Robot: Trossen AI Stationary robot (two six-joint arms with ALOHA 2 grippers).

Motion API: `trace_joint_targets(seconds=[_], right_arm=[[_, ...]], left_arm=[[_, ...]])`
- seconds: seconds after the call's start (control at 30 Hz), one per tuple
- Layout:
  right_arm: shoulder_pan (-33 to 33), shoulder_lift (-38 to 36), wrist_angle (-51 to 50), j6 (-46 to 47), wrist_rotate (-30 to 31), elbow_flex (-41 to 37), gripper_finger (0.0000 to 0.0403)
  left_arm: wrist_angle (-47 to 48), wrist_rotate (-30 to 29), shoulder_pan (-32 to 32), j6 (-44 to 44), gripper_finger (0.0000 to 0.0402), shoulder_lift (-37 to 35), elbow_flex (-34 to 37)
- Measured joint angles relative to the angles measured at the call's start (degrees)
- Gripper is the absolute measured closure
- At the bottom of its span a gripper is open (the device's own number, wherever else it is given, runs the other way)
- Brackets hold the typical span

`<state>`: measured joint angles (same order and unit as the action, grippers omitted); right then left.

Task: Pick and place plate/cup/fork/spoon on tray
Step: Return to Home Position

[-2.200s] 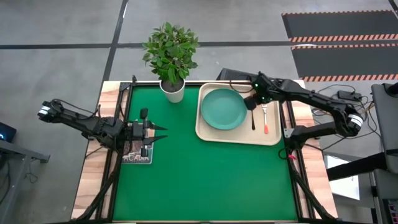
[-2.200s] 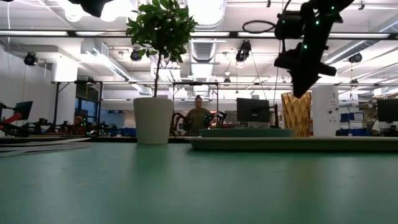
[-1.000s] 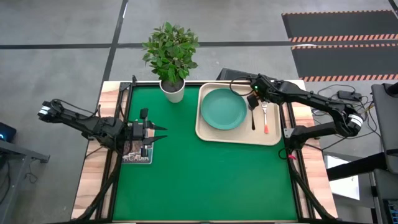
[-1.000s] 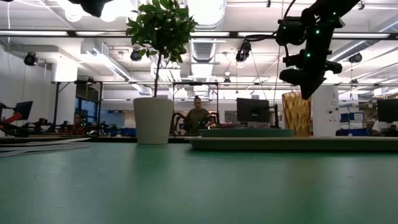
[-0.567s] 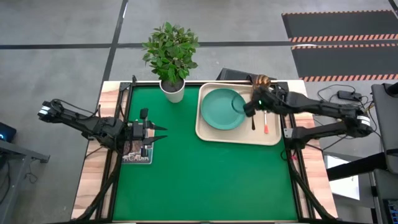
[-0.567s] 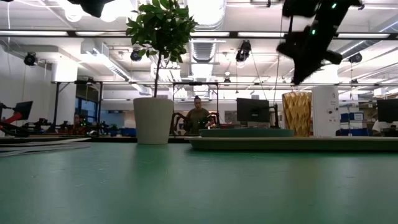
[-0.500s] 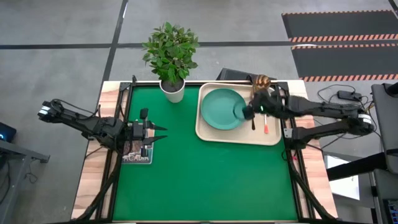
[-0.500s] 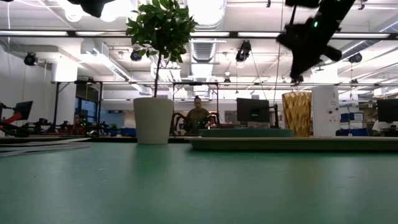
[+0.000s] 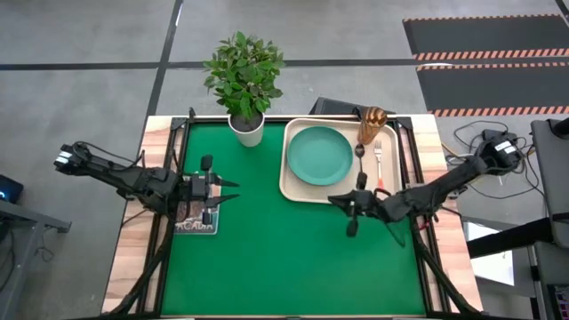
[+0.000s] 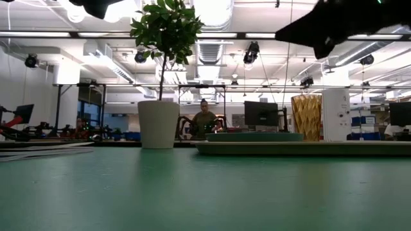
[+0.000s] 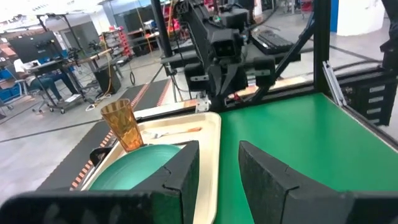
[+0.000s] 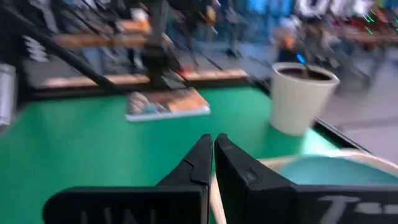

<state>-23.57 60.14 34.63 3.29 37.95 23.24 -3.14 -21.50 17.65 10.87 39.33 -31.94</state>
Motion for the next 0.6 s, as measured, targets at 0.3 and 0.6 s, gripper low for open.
trace_joint_targets(seconds=[0.3,0.6], right_arm=[[2.31,-7.41,17.05,-4.83,-10.67,-14.17,0.0394],[2.47,-20.25,16.65,-10.66,-11.18,-19.54,0.0394]], left_arm=[[4.01,0.30,0.00,-2.15,0.0307,-0.06,0.46],[0.32,0.72,0.00,-3.16,0.0307,-4.57,8.44]])
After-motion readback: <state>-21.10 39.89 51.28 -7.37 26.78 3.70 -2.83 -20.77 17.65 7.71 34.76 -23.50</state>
